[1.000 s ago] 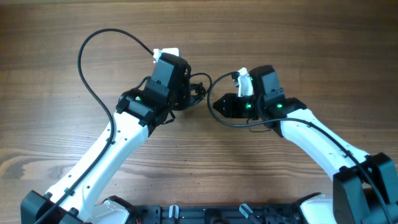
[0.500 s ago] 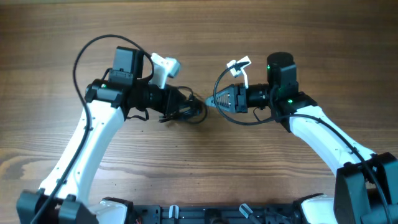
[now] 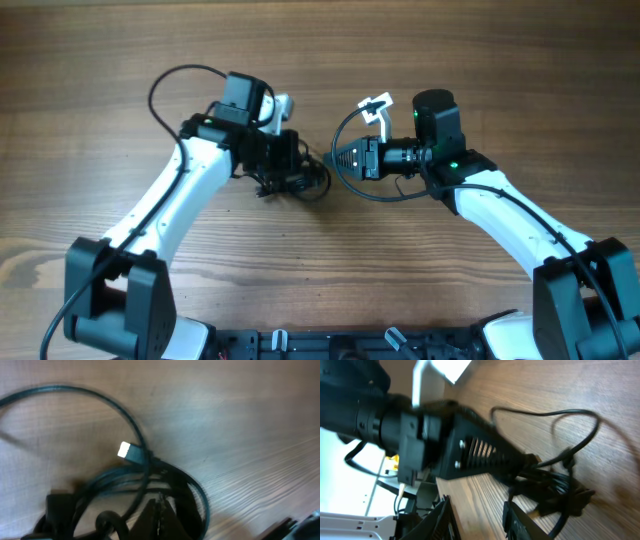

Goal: Untangle cables

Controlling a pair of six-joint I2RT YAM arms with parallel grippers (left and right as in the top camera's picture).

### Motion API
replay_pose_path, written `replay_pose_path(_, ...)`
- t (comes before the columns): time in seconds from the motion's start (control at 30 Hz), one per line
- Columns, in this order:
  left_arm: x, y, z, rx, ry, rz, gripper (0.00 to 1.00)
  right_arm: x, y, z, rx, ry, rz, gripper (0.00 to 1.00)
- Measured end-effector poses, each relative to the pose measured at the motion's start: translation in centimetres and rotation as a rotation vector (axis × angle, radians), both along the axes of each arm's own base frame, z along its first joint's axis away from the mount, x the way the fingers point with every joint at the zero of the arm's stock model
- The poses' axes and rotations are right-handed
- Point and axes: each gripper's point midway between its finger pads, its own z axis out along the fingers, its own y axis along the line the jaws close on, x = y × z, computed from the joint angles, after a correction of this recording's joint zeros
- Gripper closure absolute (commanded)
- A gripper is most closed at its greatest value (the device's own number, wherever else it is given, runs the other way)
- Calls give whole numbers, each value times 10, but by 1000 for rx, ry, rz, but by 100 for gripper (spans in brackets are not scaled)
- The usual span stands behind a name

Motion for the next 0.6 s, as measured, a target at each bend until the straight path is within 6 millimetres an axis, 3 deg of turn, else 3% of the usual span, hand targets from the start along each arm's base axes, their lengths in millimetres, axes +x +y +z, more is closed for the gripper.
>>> replay_pose_path(0.13, -48, -11, -28, 107, 109, -137, 96, 0, -3, -4, -16, -14, 3, 61)
replay_pose_path(0.27, -87, -11, -38, 210, 185, -271, 96, -1, -6, -13, -51, 17, -16, 61)
replay_pose_path(0.33, -84, -2, -40, 260, 192, -218, 95, -1, -10, -20, -86, 39, -38, 61)
replay_pose_path(0.4, -75, 0, -39, 276, 168, -146, 80, 1, -12, -24, -105, 31, -47, 60)
replay_pose_path(0.43, -71, 1, -35, 276, 151, -110, 77, 1, -13, -26, -116, 35, -55, 60)
replay_pose_path(0.6, -69, 18, -26, 345, 142, 18, 78, -6, -22, -45, -194, 118, -88, 59)
